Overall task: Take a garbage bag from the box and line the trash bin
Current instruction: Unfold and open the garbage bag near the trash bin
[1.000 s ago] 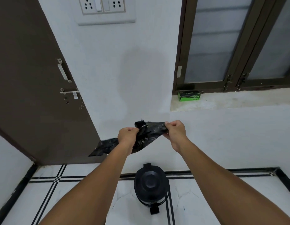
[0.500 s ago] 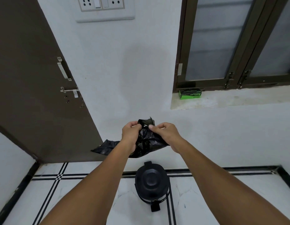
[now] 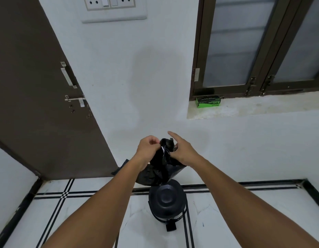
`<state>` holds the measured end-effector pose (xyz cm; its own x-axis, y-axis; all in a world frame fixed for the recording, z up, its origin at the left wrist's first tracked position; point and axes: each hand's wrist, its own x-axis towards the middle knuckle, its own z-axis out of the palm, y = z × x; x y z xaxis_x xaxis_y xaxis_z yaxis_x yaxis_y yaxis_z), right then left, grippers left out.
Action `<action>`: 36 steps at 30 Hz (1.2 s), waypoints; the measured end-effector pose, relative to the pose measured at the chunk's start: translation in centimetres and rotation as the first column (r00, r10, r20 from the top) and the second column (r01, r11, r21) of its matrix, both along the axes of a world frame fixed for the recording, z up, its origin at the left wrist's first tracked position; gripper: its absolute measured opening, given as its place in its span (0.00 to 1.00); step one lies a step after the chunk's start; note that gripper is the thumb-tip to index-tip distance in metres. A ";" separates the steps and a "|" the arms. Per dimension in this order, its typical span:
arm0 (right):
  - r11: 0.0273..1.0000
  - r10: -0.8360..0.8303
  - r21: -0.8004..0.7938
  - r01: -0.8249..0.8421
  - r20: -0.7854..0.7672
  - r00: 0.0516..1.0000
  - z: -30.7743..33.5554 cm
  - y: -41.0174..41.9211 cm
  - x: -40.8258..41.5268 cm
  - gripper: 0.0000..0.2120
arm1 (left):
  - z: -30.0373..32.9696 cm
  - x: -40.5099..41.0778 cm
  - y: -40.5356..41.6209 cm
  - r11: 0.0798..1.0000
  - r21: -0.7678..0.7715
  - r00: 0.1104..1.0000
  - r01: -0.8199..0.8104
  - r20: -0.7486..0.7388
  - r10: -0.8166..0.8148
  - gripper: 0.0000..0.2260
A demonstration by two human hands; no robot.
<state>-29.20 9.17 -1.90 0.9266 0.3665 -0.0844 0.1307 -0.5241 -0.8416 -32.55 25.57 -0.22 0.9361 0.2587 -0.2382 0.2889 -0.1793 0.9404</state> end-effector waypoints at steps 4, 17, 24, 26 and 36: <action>0.988 -0.106 -0.100 0.121 0.147 0.984 -0.2 0.8 0.3 0.05 | -0.2 0.2 -0.6 0.987 0.105 0.985 -0.119 0.134 0.105 0.02; 0.942 -0.336 0.041 0.334 0.052 0.940 0.3 0.7 -0.1 0.08 | -1.1 -1.2 -0.2 0.734 0.668 0.934 0.121 0.173 -0.311 0.09; 0.906 -0.421 0.068 0.417 0.061 0.905 -0.1 -0.4 -0.2 0.10 | -1.3 -0.5 0.5 0.966 0.104 0.965 -0.236 0.145 0.220 0.07; 0.869 -0.491 0.085 0.487 0.031 0.871 -0.4 -1.1 0.0 0.13 | -1.2 -0.4 1.1 0.933 -0.084 0.932 -0.351 0.067 0.357 0.07; 0.750 -0.593 -0.154 0.643 0.273 0.757 -0.2 -2.0 -0.3 0.13 | -1.1 -1.2 1.5 0.926 -0.225 0.953 -0.304 -0.073 0.295 0.15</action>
